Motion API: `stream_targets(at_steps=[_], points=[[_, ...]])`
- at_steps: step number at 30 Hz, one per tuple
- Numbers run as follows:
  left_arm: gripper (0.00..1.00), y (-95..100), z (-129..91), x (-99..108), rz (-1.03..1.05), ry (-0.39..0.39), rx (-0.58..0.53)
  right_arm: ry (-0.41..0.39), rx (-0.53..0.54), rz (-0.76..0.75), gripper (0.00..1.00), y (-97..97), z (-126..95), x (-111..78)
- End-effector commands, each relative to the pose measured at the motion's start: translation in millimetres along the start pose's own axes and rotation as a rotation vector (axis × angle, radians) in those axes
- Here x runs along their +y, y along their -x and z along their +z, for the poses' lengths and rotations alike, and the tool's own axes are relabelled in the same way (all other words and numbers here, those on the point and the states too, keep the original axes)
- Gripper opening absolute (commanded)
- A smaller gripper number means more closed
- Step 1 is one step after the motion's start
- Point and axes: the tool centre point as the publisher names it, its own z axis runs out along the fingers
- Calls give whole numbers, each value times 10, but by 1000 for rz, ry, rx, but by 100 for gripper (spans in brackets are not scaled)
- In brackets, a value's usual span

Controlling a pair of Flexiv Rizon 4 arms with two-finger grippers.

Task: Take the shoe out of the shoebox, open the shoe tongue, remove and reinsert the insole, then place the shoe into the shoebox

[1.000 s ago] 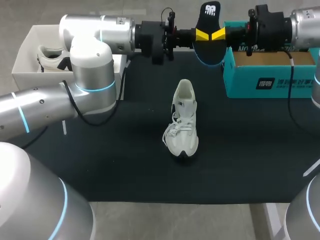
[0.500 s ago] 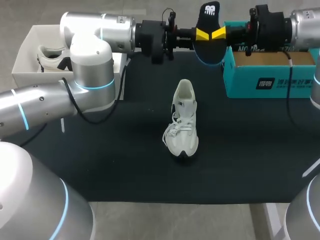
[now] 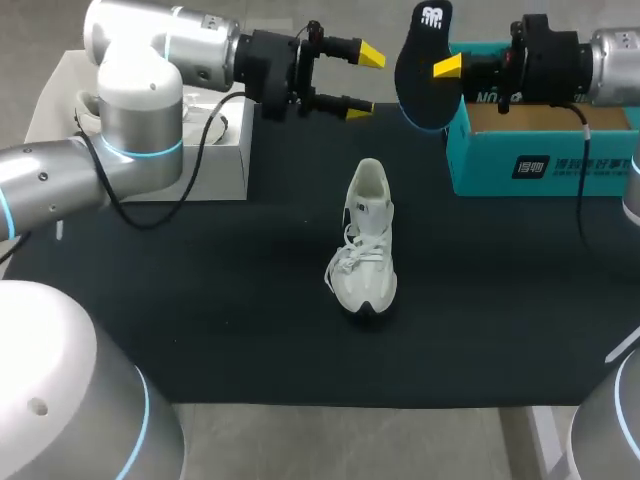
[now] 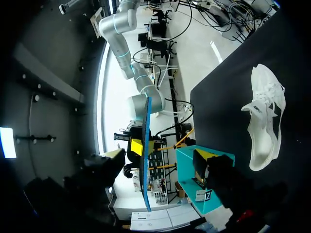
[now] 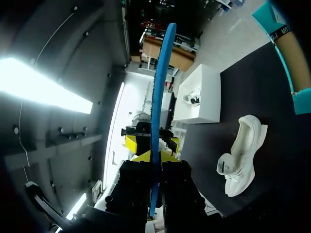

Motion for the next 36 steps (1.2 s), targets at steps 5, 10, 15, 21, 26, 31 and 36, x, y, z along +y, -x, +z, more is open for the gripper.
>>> stream_targets(at_steps=[5, 10, 15, 21, 26, 31, 36], points=[[100, -132, -656, -73, -49, -93, 213, 13, -7, -9, 0, -41, -37, -8], [100, -271, -942, -157, -71, -7, 265, 26, -11, -13, 0, -51, -53, -21], [100, -376, -1173, -242, -69, 62, 297, 28, -15, -14, 0, -43, -37, -27], [100, -559, -1460, -437, -76, 92, 368, 20, -26, -54, 0, -100, -3, -1], [100, -669, -1627, -499, -105, 127, 400, 30, -12, -124, 0, -149, 14, 49], [100, -784, -1761, -513, -119, 93, 414, 31, -13, -184, 0, -215, 47, 126], [100, -866, -1879, -519, -157, 116, 420, 23, -60, -218, 0, -268, 74, 171]])
